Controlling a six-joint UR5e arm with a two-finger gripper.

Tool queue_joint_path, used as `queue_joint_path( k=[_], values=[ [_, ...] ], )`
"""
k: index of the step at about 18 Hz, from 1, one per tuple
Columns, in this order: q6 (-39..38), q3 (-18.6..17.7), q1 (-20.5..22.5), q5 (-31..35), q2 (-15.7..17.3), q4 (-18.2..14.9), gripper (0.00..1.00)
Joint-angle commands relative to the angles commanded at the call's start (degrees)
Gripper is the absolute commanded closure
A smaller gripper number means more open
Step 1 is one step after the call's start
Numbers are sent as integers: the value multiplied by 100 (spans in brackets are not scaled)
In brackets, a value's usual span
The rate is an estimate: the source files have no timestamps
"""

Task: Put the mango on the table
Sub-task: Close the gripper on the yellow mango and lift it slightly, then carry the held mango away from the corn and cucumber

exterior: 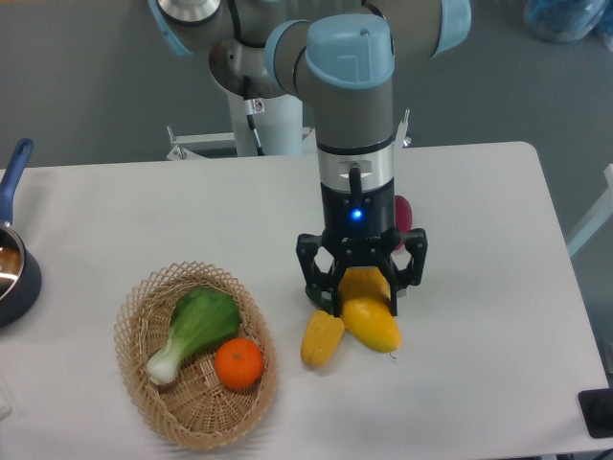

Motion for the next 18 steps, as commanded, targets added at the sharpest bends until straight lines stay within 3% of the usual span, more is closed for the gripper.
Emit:
queue_joint_path(
  k=[7,13,18],
  values=[
    [176,-61,79,0,0,0,60],
    [826,-88,79,35,-44,-9,60],
    [1387,-36,176,70,-596,88,60]
  ],
)
